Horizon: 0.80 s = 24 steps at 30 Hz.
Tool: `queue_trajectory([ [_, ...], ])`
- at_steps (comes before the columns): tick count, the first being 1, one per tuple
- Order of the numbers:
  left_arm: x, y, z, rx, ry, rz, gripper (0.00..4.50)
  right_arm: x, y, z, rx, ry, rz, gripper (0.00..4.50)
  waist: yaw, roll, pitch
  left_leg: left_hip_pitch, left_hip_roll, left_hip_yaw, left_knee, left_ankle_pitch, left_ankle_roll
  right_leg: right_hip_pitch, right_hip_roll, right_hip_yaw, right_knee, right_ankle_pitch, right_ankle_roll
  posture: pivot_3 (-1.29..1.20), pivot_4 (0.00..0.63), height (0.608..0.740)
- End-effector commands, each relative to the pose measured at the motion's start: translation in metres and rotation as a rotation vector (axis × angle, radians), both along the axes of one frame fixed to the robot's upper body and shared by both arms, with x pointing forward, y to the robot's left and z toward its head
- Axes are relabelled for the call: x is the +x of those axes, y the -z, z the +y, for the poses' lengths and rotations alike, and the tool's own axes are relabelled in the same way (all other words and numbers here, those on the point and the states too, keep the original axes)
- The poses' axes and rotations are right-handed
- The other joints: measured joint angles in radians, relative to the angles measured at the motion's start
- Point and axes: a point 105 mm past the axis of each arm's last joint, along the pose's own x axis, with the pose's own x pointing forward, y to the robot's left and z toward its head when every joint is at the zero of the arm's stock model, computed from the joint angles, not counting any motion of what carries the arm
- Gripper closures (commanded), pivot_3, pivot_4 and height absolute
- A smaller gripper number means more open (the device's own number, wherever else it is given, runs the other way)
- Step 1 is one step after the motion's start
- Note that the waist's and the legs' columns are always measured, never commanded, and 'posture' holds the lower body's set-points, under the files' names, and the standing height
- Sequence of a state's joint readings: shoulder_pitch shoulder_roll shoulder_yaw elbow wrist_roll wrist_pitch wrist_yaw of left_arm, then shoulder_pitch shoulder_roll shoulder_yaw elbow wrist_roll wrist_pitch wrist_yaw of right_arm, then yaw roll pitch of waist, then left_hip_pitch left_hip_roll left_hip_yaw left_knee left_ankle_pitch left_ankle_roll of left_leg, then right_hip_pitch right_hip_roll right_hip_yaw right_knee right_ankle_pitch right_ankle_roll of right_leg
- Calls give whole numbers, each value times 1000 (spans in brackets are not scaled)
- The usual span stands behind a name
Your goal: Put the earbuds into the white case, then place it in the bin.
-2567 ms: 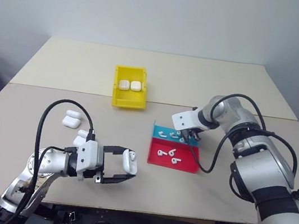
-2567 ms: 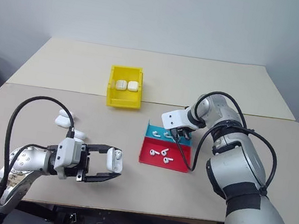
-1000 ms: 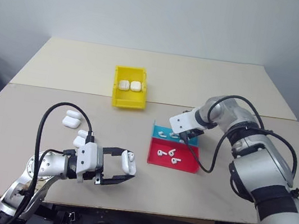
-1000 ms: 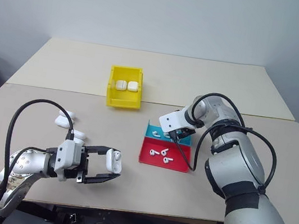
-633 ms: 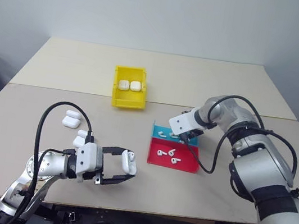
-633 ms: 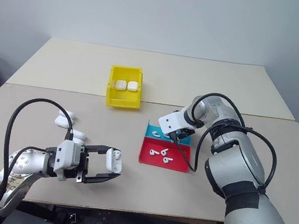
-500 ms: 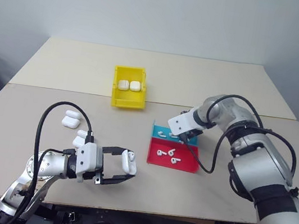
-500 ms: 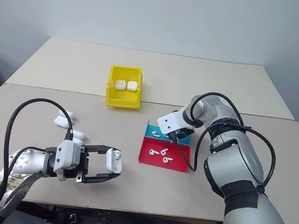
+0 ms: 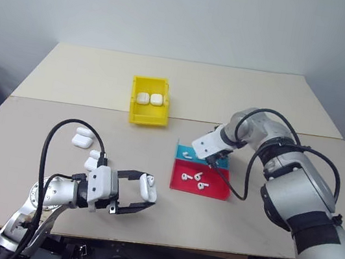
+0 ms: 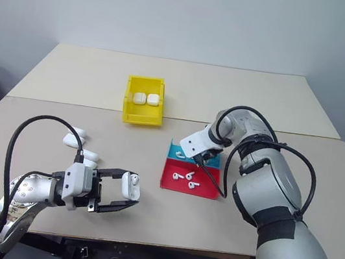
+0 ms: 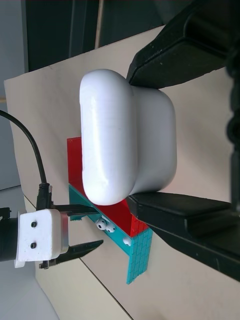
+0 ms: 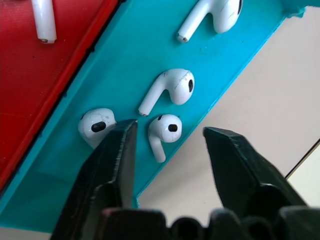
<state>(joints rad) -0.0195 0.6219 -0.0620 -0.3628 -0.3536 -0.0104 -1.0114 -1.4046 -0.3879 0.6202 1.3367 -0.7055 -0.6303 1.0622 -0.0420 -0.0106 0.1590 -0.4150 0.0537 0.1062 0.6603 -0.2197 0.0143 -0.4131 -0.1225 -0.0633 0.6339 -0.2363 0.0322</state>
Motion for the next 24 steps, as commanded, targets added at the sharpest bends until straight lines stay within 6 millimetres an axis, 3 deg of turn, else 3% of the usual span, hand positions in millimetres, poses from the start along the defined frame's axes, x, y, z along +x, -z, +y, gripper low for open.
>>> queue_trajectory([
  [1,-5,-9,-3,0,15,-51,1708,0,-7,2,-6,-22,-14,1796,0,0,0,0,0,0,0,0,0,0,0,0,0,0,0,0,150,740],
  [4,-5,-9,-3,-1,13,-51,1708,0,-6,0,-14,-22,-11,1796,0,0,0,0,0,0,0,0,0,0,0,0,0,0,0,0,150,740],
  [9,-4,-9,-2,-3,13,-53,1708,-1,-6,0,-9,-28,-9,3053,0,0,0,0,0,0,0,0,0,0,0,0,0,0,0,0,150,740],
  [21,-3,-10,-2,-2,11,-53,1708,-1,-4,0,-14,-28,-4,3053,0,0,0,0,0,0,0,0,0,0,0,0,0,0,0,0,150,740],
  [24,-4,-10,-2,-1,10,-53,1708,-1,-4,0,-6,-26,-8,3613,0,0,0,0,0,0,0,0,0,0,0,0,0,0,0,0,150,740],
])
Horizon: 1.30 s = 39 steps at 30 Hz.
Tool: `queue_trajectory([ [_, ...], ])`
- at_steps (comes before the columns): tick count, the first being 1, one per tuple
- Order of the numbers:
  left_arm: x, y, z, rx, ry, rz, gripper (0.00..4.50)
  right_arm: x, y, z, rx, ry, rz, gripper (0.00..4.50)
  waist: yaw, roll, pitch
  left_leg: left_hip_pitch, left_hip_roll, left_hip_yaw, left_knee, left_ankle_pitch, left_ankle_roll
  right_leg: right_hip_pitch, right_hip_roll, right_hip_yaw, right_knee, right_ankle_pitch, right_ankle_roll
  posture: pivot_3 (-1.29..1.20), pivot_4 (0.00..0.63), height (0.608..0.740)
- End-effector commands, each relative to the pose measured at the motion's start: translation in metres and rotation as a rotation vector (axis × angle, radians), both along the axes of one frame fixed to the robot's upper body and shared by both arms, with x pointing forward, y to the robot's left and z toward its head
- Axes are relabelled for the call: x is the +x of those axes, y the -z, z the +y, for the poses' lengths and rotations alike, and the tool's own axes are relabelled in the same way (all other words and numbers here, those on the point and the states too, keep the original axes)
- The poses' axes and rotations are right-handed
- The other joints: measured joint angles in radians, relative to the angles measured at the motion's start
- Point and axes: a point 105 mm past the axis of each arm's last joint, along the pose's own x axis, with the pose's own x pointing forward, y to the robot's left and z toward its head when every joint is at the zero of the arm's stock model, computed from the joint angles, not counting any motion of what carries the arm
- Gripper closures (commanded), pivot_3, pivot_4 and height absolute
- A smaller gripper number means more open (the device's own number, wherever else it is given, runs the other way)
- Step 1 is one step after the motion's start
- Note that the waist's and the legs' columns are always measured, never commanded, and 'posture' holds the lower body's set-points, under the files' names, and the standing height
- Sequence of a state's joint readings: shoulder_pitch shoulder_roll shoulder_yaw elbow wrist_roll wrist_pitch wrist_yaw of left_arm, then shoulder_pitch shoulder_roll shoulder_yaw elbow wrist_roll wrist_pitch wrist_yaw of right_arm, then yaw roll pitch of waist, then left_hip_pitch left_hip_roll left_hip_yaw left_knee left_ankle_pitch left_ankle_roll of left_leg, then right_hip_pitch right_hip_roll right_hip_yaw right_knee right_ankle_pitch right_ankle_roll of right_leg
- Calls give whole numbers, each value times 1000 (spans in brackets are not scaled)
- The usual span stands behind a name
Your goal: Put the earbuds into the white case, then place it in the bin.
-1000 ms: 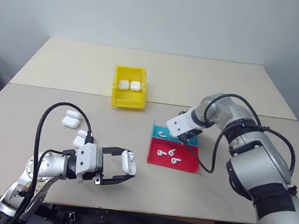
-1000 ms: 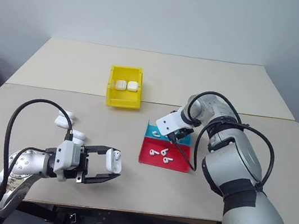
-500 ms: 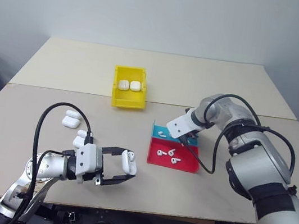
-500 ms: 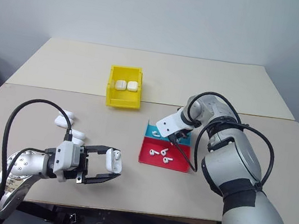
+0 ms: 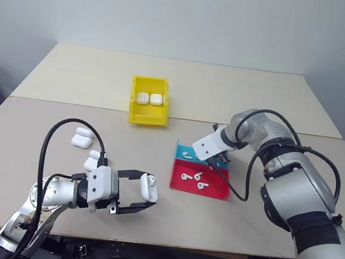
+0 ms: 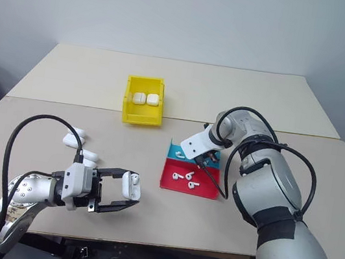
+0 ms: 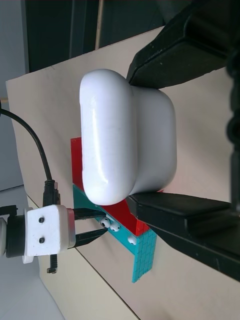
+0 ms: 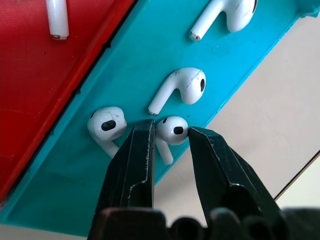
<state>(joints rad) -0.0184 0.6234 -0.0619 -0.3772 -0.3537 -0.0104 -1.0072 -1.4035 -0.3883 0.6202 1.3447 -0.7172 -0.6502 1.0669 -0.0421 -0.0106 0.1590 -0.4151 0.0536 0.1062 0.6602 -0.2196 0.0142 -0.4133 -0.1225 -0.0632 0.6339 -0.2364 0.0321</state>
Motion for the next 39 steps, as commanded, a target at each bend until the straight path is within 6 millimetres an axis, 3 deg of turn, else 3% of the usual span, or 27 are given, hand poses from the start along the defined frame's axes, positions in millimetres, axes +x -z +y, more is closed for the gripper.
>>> queue_trajectory([
  [1,-2,-7,0,0,5,-42,1708,1,-6,2,12,-12,-20,3613,0,0,0,0,0,0,0,0,0,0,0,0,0,0,0,0,150,740],
  [11,-2,-8,-1,-2,8,-43,1708,5,-15,2,61,8,-50,3613,0,0,0,0,0,0,0,0,0,0,0,0,0,0,0,0,150,740],
  [17,3,-15,-2,-34,4,-62,1708,11,-78,16,446,55,-129,3613,1,0,0,0,0,0,0,0,-1,0,0,0,0,0,0,0,150,740],
  [20,10,-27,-6,-93,-9,-82,1708,1,-111,10,709,37,-127,3613,7,0,0,-1,0,0,0,0,0,0,0,0,-1,0,0,0,150,740],
  [22,13,-38,-10,-140,1,-93,1708,-17,-131,2,910,33,-106,3613,15,0,0,-1,0,-1,0,0,0,2,0,-1,-2,0,0,0,150,740],
  [25,19,-56,-18,-214,22,-110,1708,-67,-155,-9,1225,23,-31,3613,38,0,0,0,0,-3,1,-3,5,6,-1,-4,-3,0,0,0,150,740],
  [30,28,-81,-32,-311,91,-99,1708,-150,-170,-14,1580,-1,194,3613,54,0,0,0,-1,-5,2,-4,6,6,-2,-5,-2,1,1,0,150,740],
  [36,32,-88,-45,-319,196,-91,1708,-186,-178,-17,1829,96,532,3613,47,0,0,7,-1,-10,2,-4,7,11,0,-4,-2,0,0,0,150,740],
  [39,34,-95,-53,-348,228,-93,1708,-194,-169,-9,1824,164,584,3613,52,-1,0,6,-1,-11,1,-4,7,11,1,-4,-3,0,0,0,150,740],
])
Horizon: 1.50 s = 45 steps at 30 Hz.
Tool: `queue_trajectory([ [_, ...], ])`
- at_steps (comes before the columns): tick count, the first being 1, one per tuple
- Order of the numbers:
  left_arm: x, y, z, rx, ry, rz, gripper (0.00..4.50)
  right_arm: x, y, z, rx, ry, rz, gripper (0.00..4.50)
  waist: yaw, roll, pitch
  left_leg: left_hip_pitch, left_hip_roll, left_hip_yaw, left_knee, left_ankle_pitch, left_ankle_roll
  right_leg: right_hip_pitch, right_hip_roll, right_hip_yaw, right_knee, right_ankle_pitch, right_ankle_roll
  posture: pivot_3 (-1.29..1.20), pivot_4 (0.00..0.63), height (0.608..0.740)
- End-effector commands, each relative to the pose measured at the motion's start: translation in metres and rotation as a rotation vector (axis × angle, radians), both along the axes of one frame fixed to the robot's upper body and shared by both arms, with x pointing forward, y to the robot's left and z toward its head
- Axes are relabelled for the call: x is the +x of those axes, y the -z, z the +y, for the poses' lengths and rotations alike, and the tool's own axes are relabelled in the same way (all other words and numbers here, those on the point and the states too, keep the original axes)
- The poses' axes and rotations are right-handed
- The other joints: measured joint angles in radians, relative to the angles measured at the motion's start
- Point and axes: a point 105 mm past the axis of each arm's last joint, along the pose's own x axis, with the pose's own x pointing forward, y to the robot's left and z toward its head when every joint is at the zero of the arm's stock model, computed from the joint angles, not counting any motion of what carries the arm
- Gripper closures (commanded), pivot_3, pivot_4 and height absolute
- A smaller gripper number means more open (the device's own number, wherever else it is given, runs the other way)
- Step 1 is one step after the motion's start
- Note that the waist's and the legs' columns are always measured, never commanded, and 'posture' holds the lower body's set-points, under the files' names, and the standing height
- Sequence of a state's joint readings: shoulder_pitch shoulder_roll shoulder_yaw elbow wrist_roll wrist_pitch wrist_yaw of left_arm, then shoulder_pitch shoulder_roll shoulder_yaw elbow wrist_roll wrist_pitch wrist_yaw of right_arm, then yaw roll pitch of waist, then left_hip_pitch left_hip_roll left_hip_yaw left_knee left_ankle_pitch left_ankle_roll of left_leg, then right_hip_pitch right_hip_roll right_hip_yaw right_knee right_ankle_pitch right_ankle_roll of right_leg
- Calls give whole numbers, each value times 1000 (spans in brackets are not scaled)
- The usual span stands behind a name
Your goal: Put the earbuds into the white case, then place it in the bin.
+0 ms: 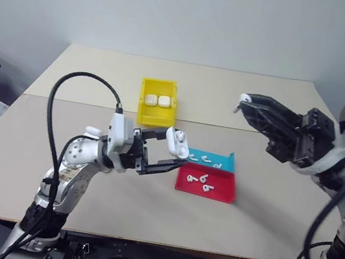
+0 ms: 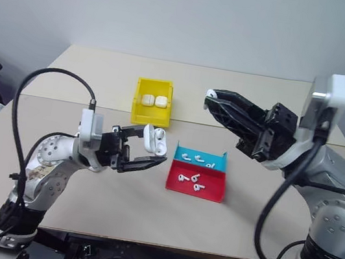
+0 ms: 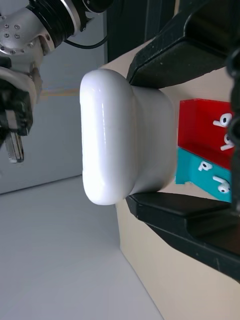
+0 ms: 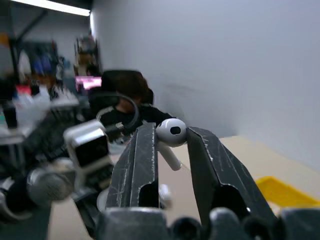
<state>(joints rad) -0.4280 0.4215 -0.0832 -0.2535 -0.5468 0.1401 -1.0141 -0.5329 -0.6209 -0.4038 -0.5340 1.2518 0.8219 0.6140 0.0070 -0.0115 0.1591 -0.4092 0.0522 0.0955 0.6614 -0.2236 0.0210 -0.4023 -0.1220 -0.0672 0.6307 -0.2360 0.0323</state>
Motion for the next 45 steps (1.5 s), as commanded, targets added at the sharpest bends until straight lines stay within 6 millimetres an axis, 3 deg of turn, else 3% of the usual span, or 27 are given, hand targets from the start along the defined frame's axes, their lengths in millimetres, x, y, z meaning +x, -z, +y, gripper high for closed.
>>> queue_trajectory([
  [1,-2,-15,-9,-44,52,-31,1708,-17,3,9,-18,-11,34,3613,4,0,0,-1,0,0,0,0,0,-1,0,0,-1,0,0,0,150,740],
  [14,-14,-22,-10,-17,148,-74,1708,-33,17,26,-95,-121,198,3613,4,0,0,-4,-1,-1,1,0,1,-2,0,-1,-2,0,1,0,150,740],
  [22,-20,-27,-12,-22,153,-74,1708,-24,35,35,-150,-101,238,3613,4,-1,0,-5,-1,-4,1,0,1,-2,0,-1,-2,0,1,0,150,740],
  [41,-18,-24,-12,-11,136,-75,1708,-22,50,41,-216,-84,204,3613,5,-1,0,-5,-1,-5,1,0,1,-2,0,-1,-2,0,1,0,150,740],
  [45,-17,-23,-11,-6,131,-69,1708,-26,56,44,-271,-82,169,2624,5,-1,0,-5,-1,-5,1,0,1,-2,0,-1,-2,0,1,0,150,740],
])
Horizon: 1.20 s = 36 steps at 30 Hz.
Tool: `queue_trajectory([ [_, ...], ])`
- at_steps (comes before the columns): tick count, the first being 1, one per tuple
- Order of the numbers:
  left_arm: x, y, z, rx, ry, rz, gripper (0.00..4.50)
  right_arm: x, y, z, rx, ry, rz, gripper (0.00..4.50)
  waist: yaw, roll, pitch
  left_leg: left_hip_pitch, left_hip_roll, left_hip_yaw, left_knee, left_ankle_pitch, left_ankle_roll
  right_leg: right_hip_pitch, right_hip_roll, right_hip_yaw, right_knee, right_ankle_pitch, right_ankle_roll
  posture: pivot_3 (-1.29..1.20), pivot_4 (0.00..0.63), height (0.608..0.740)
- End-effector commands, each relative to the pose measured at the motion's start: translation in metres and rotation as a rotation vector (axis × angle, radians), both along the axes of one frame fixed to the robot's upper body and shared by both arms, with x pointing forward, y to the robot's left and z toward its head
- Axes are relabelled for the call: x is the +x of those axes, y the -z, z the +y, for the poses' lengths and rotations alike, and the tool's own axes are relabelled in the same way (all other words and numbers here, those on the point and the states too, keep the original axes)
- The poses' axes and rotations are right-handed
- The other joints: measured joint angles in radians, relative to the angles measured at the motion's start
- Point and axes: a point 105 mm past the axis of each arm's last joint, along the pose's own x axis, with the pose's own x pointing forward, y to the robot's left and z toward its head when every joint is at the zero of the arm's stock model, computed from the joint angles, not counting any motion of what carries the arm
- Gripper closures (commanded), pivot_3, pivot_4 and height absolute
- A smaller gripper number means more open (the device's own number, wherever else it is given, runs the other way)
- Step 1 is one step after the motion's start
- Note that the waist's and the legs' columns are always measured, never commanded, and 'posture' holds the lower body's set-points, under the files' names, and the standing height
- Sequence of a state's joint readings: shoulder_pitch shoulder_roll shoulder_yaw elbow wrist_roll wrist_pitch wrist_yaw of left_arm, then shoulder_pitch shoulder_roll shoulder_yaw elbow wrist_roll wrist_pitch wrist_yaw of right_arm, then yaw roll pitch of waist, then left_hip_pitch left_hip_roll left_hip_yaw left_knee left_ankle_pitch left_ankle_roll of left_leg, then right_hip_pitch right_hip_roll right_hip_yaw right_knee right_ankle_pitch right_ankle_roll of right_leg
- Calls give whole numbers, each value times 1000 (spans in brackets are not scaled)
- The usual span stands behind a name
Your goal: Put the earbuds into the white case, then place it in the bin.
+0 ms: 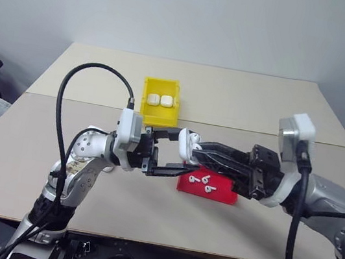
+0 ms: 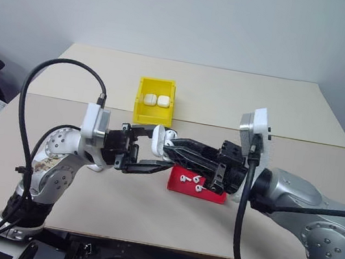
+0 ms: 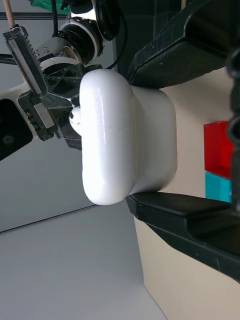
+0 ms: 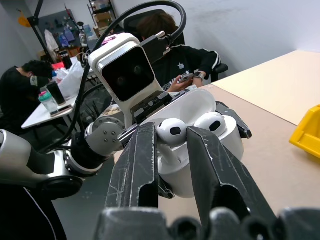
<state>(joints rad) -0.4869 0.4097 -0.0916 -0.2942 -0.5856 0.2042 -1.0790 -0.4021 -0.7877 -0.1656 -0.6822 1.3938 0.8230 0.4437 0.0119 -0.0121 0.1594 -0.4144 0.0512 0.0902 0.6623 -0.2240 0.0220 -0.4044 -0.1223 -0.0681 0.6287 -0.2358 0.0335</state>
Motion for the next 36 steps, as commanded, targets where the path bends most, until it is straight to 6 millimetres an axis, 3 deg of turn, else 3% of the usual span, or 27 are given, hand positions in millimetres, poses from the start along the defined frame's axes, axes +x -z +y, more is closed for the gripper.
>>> queue_trajectory([
  [1,-4,-8,1,-23,4,-38,1708,-6,3,4,-48,-10,-51,2159,0,0,0,0,0,0,0,0,0,0,0,0,0,0,0,0,150,740],
  [4,-3,-7,2,-18,0,-33,1708,-4,4,3,-65,17,-71,1168,0,0,0,0,0,0,0,0,0,0,0,0,0,0,0,0,150,740],
  [13,6,3,3,28,-19,-27,1708,-6,-10,-19,-93,58,-154,1168,1,0,0,0,0,0,0,0,0,0,0,0,0,0,0,0,150,740],
  [16,14,11,-2,95,-36,-33,1708,-1,-20,-18,-149,51,-214,1168,-1,0,0,0,0,0,0,0,0,0,0,0,0,0,0,0,150,740],
  [19,18,15,-7,110,-19,-25,1708,5,-28,-11,-177,31,-235,1709,-4,0,0,0,0,0,1,0,0,0,1,0,1,0,0,0,150,740],
  [22,22,20,-15,142,-9,-24,1708,12,-32,4,-222,-9,-250,2687,-4,0,0,0,0,0,0,0,0,-1,1,0,0,0,0,0,150,740],
  [27,27,20,-23,140,-19,-26,1708,16,-21,20,-329,-48,-296,4308,2,0,0,-2,0,1,0,0,1,-2,1,0,0,0,0,0,150,740],
  [36,26,19,-27,118,-15,-49,1708,24,-3,30,-464,-59,-370,4308,0,0,0,-2,0,2,2,0,1,-2,0,-1,0,0,0,0,150,740],
])
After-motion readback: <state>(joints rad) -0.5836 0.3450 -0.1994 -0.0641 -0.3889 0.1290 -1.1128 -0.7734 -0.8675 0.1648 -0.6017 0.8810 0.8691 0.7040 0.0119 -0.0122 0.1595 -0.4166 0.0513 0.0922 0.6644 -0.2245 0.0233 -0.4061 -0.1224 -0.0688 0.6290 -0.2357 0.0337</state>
